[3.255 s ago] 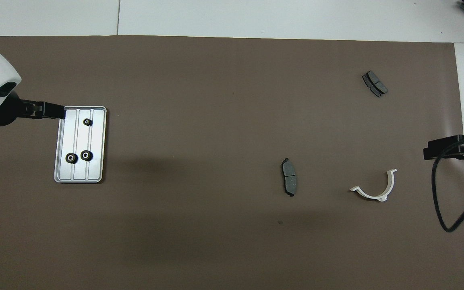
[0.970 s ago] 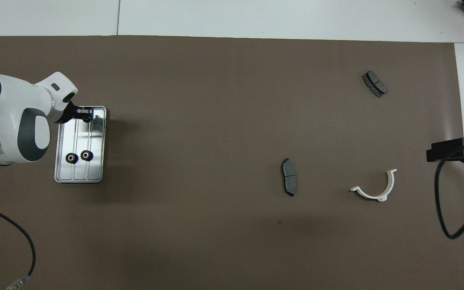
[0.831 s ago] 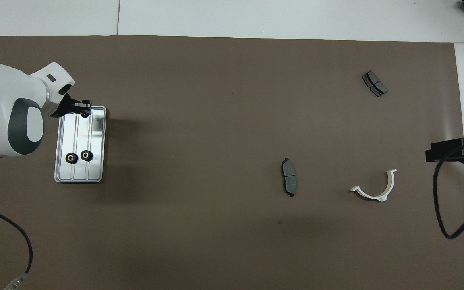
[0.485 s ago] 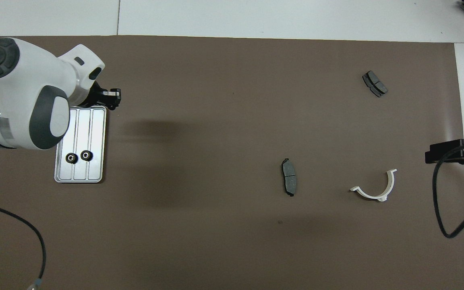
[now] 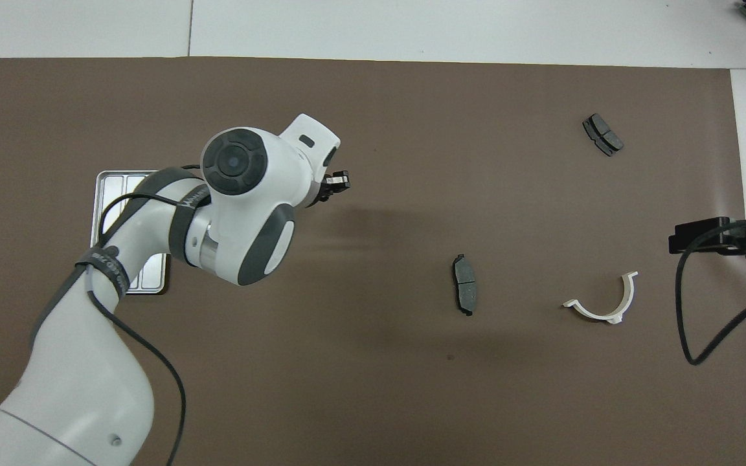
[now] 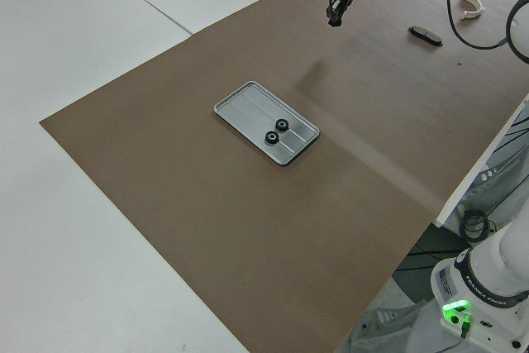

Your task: Place bearing gear from tray to pile

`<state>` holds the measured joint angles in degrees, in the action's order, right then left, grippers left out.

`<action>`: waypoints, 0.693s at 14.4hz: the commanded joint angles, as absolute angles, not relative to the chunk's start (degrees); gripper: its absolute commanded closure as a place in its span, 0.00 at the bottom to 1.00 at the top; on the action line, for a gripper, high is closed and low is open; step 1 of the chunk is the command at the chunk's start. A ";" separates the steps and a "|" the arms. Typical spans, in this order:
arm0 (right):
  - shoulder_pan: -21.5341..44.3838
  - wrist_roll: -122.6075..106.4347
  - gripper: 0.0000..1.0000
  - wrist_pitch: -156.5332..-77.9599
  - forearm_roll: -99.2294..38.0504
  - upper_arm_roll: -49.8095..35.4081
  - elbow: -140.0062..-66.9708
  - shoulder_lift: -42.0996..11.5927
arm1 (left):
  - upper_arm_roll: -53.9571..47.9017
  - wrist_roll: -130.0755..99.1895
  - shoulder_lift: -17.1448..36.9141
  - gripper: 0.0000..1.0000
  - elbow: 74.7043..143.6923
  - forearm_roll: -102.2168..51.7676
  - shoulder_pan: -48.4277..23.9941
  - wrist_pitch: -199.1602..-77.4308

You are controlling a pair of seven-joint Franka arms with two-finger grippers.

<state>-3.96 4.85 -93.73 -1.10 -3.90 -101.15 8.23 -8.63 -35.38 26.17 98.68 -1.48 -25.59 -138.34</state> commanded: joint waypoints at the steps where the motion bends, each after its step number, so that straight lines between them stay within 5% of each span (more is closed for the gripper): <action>1: -2.29 6.15 0.00 -97.63 -1.93 -4.04 -102.39 6.86 | -7.38 -37.53 28.12 1.00 98.70 -0.88 -28.30 -142.72; 6: 0.86 12.74 0.00 -104.75 -1.32 -4.13 -106.51 6.86 | -7.47 -37.70 28.21 0.98 104.40 -0.79 -29.62 -149.31; 7: 1.49 12.92 0.00 -105.37 -1.14 -4.13 -106.70 6.42 | -7.47 -37.71 28.21 0.82 104.41 -0.88 -29.36 -149.85; 8: 1.76 14.23 0.00 -106.42 -1.14 -4.13 -106.61 5.20 | -7.56 -37.62 28.21 0.22 104.41 -1.05 -28.92 -149.85; 9: 2.02 15.63 0.00 -108.44 -0.97 -4.13 -106.18 3.62 | -7.47 -37.70 28.04 0.00 104.41 -1.05 -28.83 -148.98; 10: 3.59 15.99 0.00 -110.37 -0.88 -4.13 -105.39 1.25 | -7.30 -38.14 27.86 0.00 103.80 -1.14 -28.83 -147.41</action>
